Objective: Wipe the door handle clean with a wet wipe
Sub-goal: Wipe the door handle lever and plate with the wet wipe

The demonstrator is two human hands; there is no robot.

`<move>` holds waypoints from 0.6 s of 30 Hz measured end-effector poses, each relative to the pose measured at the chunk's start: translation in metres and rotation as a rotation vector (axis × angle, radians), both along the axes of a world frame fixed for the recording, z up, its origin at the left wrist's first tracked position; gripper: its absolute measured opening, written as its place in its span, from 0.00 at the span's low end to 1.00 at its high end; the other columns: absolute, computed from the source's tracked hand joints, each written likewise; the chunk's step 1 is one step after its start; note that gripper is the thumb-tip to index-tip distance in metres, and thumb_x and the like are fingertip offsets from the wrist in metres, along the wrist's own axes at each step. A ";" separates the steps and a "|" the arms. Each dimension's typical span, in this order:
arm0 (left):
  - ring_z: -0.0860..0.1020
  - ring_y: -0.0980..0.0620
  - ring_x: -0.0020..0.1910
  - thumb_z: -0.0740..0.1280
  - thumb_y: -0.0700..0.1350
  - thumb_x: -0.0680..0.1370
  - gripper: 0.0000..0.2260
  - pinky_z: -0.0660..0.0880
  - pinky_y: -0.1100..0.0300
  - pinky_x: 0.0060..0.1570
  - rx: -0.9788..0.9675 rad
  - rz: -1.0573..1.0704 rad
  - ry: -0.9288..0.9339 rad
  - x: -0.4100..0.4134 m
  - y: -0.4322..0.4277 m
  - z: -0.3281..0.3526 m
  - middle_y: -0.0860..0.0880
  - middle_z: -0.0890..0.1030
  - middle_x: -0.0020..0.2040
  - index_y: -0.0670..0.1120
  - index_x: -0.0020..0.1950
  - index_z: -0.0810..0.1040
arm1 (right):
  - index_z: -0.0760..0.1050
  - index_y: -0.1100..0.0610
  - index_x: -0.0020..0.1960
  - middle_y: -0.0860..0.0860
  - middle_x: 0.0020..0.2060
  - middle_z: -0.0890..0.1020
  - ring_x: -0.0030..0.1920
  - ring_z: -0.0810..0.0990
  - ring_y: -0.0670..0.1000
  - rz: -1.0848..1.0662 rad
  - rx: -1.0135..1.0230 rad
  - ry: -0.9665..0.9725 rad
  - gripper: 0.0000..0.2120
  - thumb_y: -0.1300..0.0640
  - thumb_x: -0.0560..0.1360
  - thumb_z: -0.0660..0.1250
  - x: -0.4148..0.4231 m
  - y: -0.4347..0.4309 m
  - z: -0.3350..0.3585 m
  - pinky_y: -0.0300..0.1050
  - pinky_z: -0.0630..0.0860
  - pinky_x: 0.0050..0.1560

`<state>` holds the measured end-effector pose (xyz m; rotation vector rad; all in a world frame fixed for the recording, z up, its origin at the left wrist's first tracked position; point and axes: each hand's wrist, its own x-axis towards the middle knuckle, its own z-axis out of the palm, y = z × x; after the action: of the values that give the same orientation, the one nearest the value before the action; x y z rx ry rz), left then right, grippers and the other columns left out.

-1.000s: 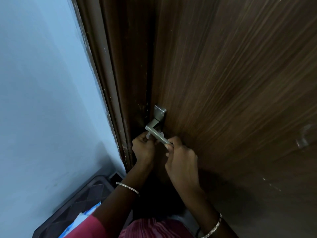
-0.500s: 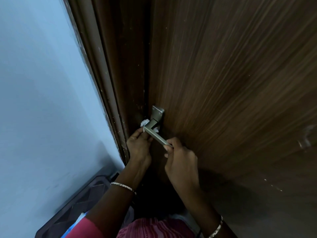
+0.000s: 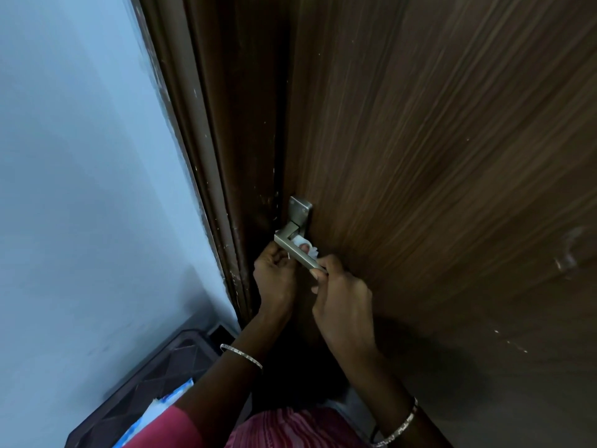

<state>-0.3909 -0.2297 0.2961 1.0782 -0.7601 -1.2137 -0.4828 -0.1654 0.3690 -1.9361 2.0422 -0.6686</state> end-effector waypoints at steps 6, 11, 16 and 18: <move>0.85 0.49 0.49 0.72 0.38 0.76 0.09 0.82 0.45 0.51 -0.027 0.078 -0.249 0.002 -0.007 -0.016 0.48 0.86 0.50 0.47 0.55 0.80 | 0.75 0.52 0.60 0.49 0.49 0.86 0.47 0.86 0.43 0.006 -0.015 -0.054 0.09 0.54 0.83 0.59 0.000 0.000 -0.002 0.32 0.76 0.41; 0.85 0.52 0.45 0.68 0.36 0.76 0.06 0.81 0.46 0.51 0.029 0.082 -0.454 0.001 -0.010 -0.024 0.49 0.86 0.46 0.43 0.51 0.82 | 0.74 0.52 0.61 0.50 0.49 0.87 0.47 0.86 0.43 0.015 -0.044 -0.094 0.09 0.57 0.82 0.62 0.000 -0.002 -0.006 0.41 0.84 0.43; 0.85 0.49 0.48 0.68 0.33 0.75 0.10 0.82 0.48 0.51 0.054 0.148 -0.450 0.009 -0.018 -0.019 0.49 0.86 0.47 0.43 0.53 0.83 | 0.75 0.52 0.60 0.50 0.47 0.87 0.46 0.86 0.42 0.026 -0.044 -0.117 0.08 0.57 0.82 0.62 -0.002 -0.002 -0.008 0.36 0.83 0.42; 0.85 0.48 0.48 0.67 0.34 0.76 0.09 0.82 0.46 0.51 0.067 0.126 -0.410 0.011 -0.017 -0.019 0.45 0.86 0.49 0.42 0.54 0.83 | 0.75 0.52 0.60 0.49 0.47 0.86 0.46 0.86 0.41 0.024 -0.038 -0.131 0.08 0.56 0.82 0.61 -0.003 -0.001 -0.008 0.27 0.76 0.39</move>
<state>-0.3800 -0.2470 0.2773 1.4318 -0.9512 -0.9263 -0.4854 -0.1665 0.3606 -1.8805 1.9379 -0.8117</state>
